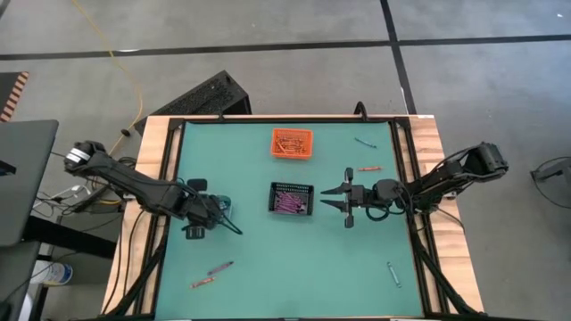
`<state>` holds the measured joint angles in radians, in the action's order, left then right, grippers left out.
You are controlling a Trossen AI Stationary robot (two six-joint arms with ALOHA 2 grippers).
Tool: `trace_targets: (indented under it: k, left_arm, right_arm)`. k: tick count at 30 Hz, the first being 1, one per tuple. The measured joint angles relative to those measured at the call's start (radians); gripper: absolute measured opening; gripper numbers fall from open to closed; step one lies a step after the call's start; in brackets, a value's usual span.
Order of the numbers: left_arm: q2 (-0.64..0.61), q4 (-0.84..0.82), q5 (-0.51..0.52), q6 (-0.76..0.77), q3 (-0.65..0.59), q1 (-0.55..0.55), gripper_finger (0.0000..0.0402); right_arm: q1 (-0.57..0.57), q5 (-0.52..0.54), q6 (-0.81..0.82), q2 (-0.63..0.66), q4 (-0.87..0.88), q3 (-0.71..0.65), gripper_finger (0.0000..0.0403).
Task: Sort crayons
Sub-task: Put the blue crayon into the light blue bin
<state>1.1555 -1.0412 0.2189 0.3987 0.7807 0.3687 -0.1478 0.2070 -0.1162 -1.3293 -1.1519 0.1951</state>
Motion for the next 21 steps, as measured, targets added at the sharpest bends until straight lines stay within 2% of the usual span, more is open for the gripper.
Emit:
trace_targets:
  k: [4, 7, 9, 11, 15, 21]
  left_arm:
    - [-0.066, 0.003, 0.013, -0.015, 0.001, 0.0, 0.0106]
    - [-0.152, 0.042, 0.095, -0.023, 0.001, 0.0, 0.0106]
    - [-0.217, 0.115, 0.179, -0.058, -0.001, 0.0, 0.0106]
    - [-0.288, 0.255, 0.242, -0.127, -0.024, 0.0, 0.0104]
    - [-0.424, 0.47, 0.258, -0.285, -0.1, 0.0, 0.0098]
    - [-0.644, 0.568, 0.293, -0.311, -0.237, 0.0, 0.0096]
  right_arm:
    - [0.0, 0.0, -0.004, 0.0, -0.002, 0.0, 0.0113]
    - [0.0, 0.0, -0.005, 0.0, -0.008, 0.0, 0.0113]
    - [0.0, 0.0, -0.005, 0.0, -0.009, 0.0, 0.0113]
    - [0.0, 0.0, -0.008, 0.0, -0.013, 0.0, 0.0113]
    - [0.0, 0.0, -0.013, 0.0, -0.029, 0.0, 0.0113]
    - [0.0, 0.0, -0.008, 0.0, -0.036, 0.0, 0.0113]
